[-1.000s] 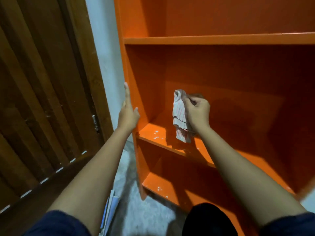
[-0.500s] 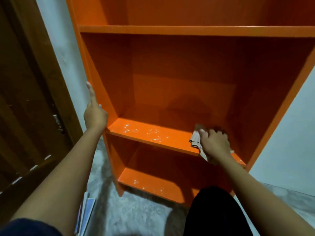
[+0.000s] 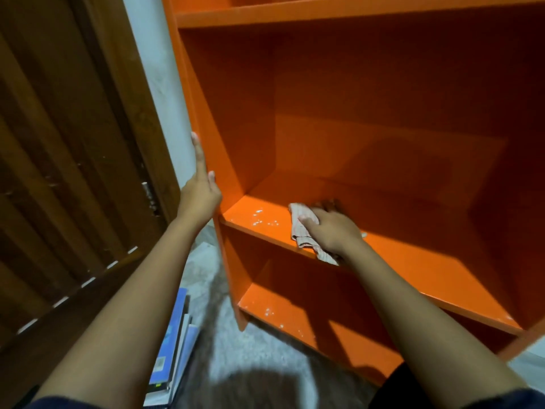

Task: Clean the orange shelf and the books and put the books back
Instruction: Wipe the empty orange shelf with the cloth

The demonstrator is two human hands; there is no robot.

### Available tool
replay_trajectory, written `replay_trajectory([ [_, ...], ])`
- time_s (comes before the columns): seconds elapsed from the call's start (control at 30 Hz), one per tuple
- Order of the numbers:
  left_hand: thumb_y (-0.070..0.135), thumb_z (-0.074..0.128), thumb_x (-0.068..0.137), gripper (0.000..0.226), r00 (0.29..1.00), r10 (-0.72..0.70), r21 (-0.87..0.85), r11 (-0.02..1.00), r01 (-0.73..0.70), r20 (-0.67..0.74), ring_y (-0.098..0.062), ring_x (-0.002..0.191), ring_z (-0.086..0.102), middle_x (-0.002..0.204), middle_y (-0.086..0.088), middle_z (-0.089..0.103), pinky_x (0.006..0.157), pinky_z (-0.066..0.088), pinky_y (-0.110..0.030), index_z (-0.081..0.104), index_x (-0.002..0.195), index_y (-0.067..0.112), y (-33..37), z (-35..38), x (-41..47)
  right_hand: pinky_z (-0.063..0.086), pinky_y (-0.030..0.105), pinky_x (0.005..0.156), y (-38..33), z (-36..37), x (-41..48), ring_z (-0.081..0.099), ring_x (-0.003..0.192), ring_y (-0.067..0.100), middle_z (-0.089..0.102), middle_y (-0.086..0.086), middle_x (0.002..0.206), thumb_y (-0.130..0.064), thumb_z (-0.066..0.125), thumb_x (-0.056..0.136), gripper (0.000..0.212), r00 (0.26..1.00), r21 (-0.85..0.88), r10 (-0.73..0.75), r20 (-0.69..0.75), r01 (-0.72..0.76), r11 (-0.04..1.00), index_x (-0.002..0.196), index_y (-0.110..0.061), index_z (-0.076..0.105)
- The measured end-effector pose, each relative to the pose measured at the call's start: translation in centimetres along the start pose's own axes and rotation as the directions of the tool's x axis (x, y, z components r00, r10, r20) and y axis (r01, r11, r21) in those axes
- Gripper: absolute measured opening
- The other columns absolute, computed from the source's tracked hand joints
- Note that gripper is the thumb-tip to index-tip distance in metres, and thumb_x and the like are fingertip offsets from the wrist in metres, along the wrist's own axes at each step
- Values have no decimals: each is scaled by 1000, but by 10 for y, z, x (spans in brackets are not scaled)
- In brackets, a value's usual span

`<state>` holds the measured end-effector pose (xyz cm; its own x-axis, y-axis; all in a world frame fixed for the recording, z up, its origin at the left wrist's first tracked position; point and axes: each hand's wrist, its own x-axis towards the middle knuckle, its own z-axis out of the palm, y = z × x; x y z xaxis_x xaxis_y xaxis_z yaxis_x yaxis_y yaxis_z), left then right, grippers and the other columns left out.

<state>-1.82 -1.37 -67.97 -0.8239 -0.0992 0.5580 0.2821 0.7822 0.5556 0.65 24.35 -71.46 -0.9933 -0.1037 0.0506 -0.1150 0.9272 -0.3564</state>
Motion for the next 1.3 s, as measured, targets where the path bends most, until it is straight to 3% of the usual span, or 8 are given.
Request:
replay_trajectory([
  [0.2,27,30,103,81,998,-24,-36,999,26,53,-37,66,63,85,-24,61,60,54,-54,-41,113,65,0,-2,1,12,22,109,-44,16,9,21,142,19,31,6,152,-34,33,101,46,961,57,-276,8,275,960,141,-13,38],
  [0.4,25,32,103,84,997,-58,-43,997,60,44,-35,65,63,87,-20,61,61,55,-52,-42,112,64,7,-4,-2,28,27,104,-54,23,2,36,135,16,45,2,144,-31,40,100,38,911,174,-412,-30,410,895,133,-16,51],
  [0.5,25,32,102,83,996,-69,-39,997,71,48,-34,65,63,83,-19,61,61,55,-52,-42,114,61,8,-4,-2,39,27,84,-48,19,-3,57,104,12,66,-1,110,-30,46,98,23,890,384,-455,30,410,827,107,-22,65],
  [0.63,26,31,103,81,998,-50,-35,998,52,47,-35,65,62,84,-21,61,60,55,-52,-42,115,60,6,-3,-2,40,19,68,-35,-3,-8,49,73,-2,57,-10,82,-18,49,97,17,933,659,-345,-106,326,678,85,-25,59],
  [0.73,26,31,103,82,999,-17,-37,999,18,27,-35,61,61,80,-20,61,57,54,-52,-42,115,62,0,-1,-2,38,27,63,-14,-17,0,56,74,6,63,-3,82,-23,46,98,19,947,573,-129,-295,283,769,91,-21,63],
  [0.87,28,29,102,77,1000,23,-4,1000,-23,-16,-29,59,59,77,-15,60,59,54,-50,-40,122,54,-6,4,-2,37,32,78,-2,-6,16,55,107,29,60,14,117,-42,34,99,44,998,256,25,-52,-11,967,130,-15,51],
  [1.0,29,29,102,78,998,67,1,998,-67,-20,-25,60,59,81,-11,61,61,55,-47,-42,116,59,-10,5,-1,35,37,96,-31,4,35,42,128,28,41,8,146,-48,33,98,50,997,202,-79,25,73,977,140,-24,39],
  [1.3,30,29,103,65,986,158,-68,986,-154,52,-20,78,64,127,-11,56,81,56,-40,-29,128,42,32,10,1,15,37,114,-56,11,70,15,144,18,20,-3,156,-50,29,97,54,957,4,-282,71,282,959,147,-29,25],
])
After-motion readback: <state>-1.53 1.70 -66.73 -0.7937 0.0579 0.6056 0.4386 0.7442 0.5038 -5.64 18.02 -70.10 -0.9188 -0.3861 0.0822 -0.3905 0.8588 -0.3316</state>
